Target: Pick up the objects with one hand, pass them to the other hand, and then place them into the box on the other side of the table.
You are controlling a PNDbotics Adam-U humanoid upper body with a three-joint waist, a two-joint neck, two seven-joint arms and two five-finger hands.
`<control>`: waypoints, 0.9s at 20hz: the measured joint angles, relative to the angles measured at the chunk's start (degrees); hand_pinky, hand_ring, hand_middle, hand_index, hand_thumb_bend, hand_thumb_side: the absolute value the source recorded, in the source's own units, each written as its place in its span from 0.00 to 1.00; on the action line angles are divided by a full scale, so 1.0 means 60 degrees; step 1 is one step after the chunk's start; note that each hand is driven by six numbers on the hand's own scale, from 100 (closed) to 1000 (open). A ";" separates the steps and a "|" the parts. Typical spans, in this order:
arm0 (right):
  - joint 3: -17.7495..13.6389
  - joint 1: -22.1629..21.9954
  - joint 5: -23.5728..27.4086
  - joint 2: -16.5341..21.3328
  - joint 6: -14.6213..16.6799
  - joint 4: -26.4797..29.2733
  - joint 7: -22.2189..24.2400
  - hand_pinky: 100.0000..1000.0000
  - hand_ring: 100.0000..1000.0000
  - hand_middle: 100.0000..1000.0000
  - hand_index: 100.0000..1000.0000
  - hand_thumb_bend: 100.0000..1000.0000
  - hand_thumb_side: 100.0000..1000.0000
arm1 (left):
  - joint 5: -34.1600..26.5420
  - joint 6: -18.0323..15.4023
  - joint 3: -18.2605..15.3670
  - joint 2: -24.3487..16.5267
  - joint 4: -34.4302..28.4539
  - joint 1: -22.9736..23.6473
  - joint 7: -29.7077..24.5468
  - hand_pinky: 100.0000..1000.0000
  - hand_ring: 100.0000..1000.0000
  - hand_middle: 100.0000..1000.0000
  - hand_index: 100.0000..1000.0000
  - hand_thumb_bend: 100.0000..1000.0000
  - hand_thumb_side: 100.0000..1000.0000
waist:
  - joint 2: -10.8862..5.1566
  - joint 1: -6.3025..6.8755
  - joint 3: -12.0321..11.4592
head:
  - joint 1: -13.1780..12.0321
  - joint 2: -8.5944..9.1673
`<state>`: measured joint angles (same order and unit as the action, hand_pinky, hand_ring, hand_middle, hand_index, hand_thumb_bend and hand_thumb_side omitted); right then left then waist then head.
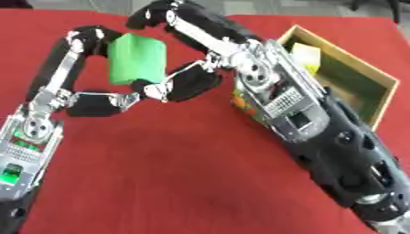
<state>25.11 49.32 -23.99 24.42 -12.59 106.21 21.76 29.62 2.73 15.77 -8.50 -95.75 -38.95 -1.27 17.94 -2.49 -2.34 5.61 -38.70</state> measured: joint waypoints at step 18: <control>0.0088 -0.0010 -0.0286 -0.0003 0.0142 -0.0460 -0.0202 0.83 0.86 0.76 0.83 0.37 0.16 | -0.0197 -0.0088 0.0064 0.0096 -0.0103 -0.0051 -0.0037 0.59 0.49 0.39 0.44 0.04 0.00 | 0.0001 -0.0005 0.0078 | -0.0038 -0.0002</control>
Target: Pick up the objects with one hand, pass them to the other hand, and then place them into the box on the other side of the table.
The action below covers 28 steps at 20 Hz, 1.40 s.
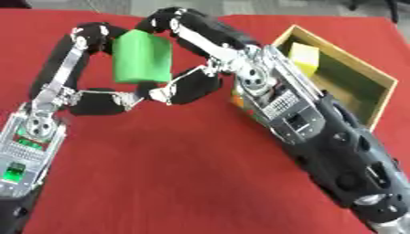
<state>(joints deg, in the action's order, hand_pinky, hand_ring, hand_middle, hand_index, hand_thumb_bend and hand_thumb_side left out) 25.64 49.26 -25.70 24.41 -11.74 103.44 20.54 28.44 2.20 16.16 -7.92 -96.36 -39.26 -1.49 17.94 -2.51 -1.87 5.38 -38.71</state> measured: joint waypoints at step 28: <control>0.0084 -0.0070 0.1159 -0.0009 -0.0288 -0.0093 -0.0626 0.77 0.71 0.38 0.48 0.00 0.01 | 0.0189 -0.0410 0.0018 0.0075 0.0236 0.0083 -0.0406 0.69 0.66 0.60 0.86 0.80 0.21 | 0.0025 0.0009 0.0034 | 0.0047 0.0004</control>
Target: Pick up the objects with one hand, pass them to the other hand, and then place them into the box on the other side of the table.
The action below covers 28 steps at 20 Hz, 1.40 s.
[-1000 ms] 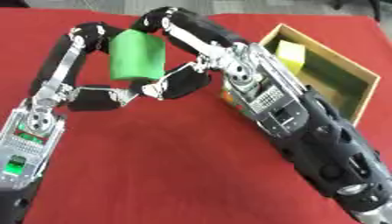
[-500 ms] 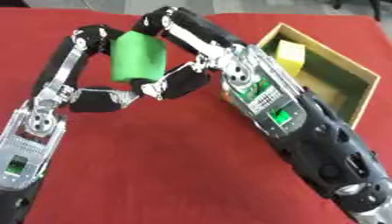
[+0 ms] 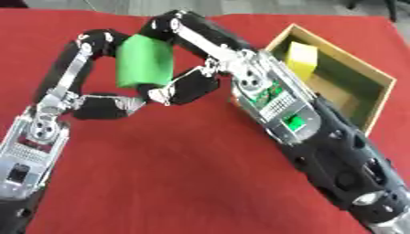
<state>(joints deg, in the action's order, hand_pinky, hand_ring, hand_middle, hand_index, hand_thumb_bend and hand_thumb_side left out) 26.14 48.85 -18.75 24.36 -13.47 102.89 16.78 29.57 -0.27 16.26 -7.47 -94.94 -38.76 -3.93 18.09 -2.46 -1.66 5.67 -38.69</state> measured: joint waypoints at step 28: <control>-0.1596 -0.1145 0.1730 0.1259 -0.0523 0.1698 -0.0810 0.77 0.73 0.41 0.53 0.00 0.01 | 0.0736 0.0797 -0.0690 -0.0825 0.0089 0.1299 0.1570 0.67 0.62 0.55 0.81 0.61 0.43 | -0.0107 0.0114 0.0236 | 0.0490 -0.0084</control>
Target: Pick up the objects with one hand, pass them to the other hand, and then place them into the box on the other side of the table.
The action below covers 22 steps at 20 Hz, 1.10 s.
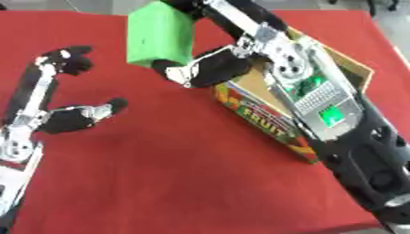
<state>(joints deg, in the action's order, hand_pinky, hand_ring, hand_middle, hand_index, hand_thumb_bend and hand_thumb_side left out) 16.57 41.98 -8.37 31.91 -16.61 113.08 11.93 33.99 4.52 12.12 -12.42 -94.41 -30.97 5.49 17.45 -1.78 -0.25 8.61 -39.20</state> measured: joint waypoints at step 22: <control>-0.2577 -0.2598 0.3006 0.2408 0.0290 -0.1259 -0.1699 0.80 0.77 0.47 0.61 0.00 0.17 | -0.1964 0.0793 -0.1915 -0.1641 -0.1926 0.1804 0.2125 0.67 0.65 0.62 0.80 0.51 0.42 | -0.0116 0.0355 -0.0182 | 0.0779 -0.0056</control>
<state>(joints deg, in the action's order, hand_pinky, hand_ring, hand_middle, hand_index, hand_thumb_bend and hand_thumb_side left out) 1.11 26.39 9.67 46.35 -14.87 105.52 1.73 22.20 9.27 0.63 -22.27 -105.97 -20.14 18.24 16.75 0.36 -1.34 13.28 -39.53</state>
